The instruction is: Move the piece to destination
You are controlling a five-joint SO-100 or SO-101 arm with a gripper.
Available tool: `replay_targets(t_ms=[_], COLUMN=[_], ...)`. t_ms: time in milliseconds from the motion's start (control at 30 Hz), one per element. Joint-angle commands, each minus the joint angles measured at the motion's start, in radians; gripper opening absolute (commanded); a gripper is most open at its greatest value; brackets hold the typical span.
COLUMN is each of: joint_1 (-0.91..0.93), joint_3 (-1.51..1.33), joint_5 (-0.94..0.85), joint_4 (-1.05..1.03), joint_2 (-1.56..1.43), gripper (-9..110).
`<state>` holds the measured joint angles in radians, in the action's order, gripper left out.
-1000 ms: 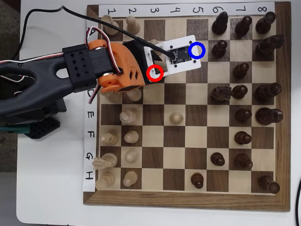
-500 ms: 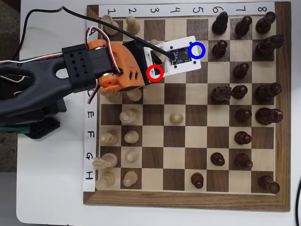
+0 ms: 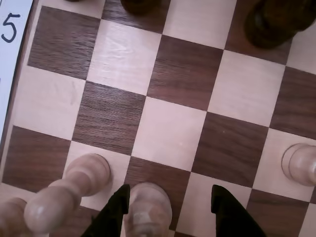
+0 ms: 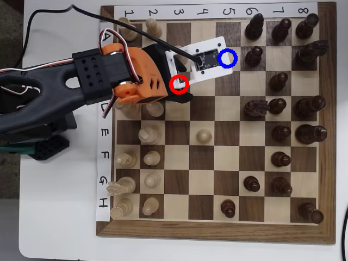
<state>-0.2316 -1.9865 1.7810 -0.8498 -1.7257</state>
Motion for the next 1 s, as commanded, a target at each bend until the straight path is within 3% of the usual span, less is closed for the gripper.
replay_targets(t_ms=[0, 567, 967], joint_1=[-0.008, -0.006, 0.008], joint_3=[0.018, 0.002, 0.014], joint_5=[-0.006, -0.003, 0.04], joint_4=[-0.017, -0.098, -0.129], joint_2=[-0.005, 0.006, 0.006], gripper=[20, 16, 6])
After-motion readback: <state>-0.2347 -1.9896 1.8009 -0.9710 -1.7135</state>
